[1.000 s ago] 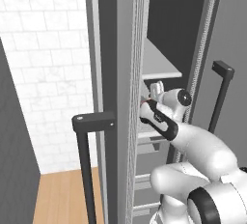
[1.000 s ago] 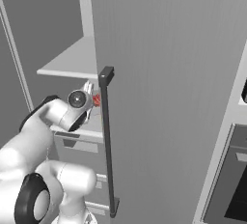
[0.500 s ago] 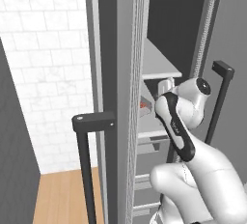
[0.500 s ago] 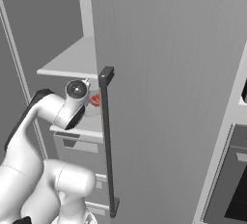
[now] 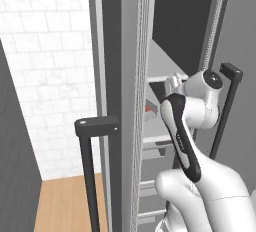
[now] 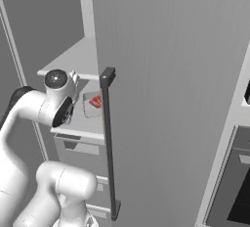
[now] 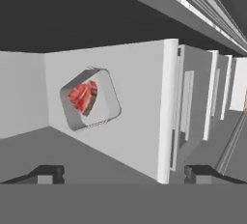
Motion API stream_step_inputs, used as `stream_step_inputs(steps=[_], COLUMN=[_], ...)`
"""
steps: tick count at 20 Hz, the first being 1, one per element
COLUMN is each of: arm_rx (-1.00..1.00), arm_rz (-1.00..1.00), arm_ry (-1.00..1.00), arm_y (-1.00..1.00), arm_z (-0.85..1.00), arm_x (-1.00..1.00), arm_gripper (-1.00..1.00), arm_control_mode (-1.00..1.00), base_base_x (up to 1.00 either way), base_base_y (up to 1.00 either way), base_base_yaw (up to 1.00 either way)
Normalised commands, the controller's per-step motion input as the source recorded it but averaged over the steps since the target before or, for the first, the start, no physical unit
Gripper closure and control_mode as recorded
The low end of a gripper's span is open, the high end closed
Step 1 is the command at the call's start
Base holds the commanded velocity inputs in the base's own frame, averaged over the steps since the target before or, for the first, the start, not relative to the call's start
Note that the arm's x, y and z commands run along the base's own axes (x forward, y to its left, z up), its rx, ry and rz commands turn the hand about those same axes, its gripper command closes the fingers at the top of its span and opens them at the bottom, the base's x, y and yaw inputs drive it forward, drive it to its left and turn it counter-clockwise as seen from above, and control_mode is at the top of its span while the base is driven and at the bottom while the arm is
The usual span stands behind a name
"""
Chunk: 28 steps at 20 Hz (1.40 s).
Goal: Take the meat container that has the steak and place it on the second highest rack of the freezer. Then take the vegetable container that has the cucumber and lemon and place it on the highest rack of the freezer.
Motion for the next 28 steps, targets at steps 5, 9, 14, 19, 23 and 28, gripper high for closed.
stream_step_inputs(steps=[5,9,14,19,23,28], arm_rx=[-0.17,0.00,0.00,0.00,0.00,0.00], arm_rz=[-0.01,0.00,-0.08,-0.17,-0.07,0.00], arm_ry=[-0.01,0.05,0.02,0.00,0.00,-0.01], arm_y=[-0.24,-0.51,0.03,0.14,-0.03,-0.07], arm_z=[0.59,0.51,0.04,0.00,0.00,0.00], arm_x=[-0.33,-0.75,-0.95,-0.78,-0.44,-0.12], arm_gripper=[-1.00,-1.00,-1.00,-1.00,-1.00,-1.00], arm_control_mode=[-1.00,-1.00,-1.00,-1.00,-1.00,-1.00], base_base_x=[0.00,0.00,0.00,0.00,0.00,0.00], base_base_y=[0.00,0.00,0.00,0.00,0.00,0.00], base_base_yaw=[0.00,0.00,0.00,0.00,0.00,0.00])
